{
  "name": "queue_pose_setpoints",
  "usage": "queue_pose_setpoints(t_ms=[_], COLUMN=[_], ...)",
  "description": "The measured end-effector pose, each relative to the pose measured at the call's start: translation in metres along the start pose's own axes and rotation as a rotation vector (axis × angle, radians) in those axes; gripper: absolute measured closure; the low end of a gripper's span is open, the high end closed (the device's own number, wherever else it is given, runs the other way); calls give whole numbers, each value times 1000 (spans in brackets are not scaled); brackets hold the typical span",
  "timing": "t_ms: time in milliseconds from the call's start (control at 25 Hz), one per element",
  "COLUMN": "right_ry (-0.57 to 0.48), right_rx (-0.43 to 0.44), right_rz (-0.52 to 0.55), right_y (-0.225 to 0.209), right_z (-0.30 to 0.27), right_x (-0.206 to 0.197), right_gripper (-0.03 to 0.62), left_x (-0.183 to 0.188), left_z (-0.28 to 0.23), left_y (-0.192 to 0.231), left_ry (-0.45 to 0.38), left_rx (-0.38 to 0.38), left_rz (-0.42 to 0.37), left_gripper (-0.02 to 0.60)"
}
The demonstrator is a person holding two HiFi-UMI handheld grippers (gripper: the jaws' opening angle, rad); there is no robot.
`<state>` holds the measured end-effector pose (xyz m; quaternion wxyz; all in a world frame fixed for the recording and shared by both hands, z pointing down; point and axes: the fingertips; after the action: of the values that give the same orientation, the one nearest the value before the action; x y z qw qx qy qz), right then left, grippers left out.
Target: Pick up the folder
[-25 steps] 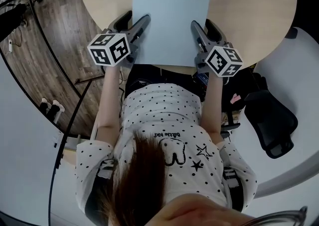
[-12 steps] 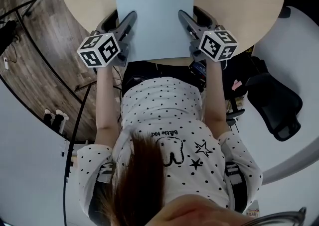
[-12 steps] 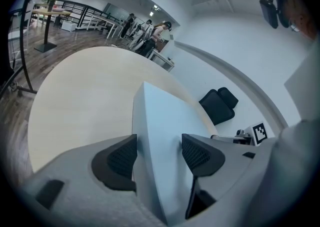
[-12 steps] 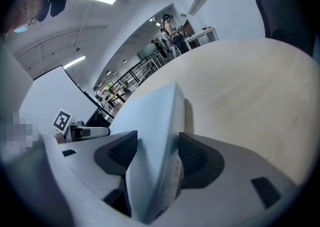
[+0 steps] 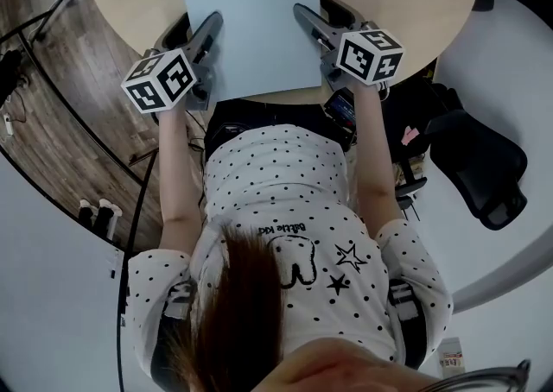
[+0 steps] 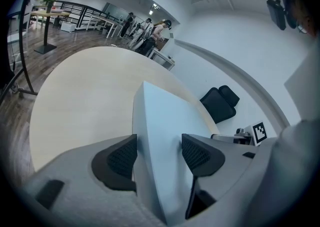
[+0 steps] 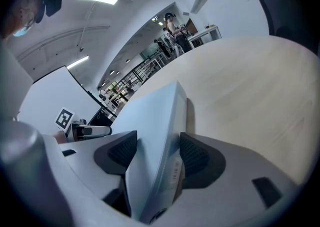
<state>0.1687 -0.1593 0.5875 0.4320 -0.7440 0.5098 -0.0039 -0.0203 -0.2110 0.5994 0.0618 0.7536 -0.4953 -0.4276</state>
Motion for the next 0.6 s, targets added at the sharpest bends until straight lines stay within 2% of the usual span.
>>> queue_pose_setpoints(t_ms=[360, 600], right_ry=[-18, -16], right_rx=[-25, -8], right_rz=[-1, -12], right_y=[-2, -2], right_z=[1, 2], right_x=[0, 0], right_gripper=[332, 332], left_x=[-1, -1], left_z=[-3, -2], left_y=[-2, -2], left_ry=[-15, -11], left_rx=[8, 4], left_rz=[-3, -6], left_gripper=[301, 301])
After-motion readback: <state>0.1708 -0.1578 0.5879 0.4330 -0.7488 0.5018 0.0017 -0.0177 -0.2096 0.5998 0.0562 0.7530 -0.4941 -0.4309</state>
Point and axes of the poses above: the fingertips, and each gripper's own axes: z backward along the fingers, y to its left, x out of its top, and after that the axes turned 11 degrees about -z, right-handed
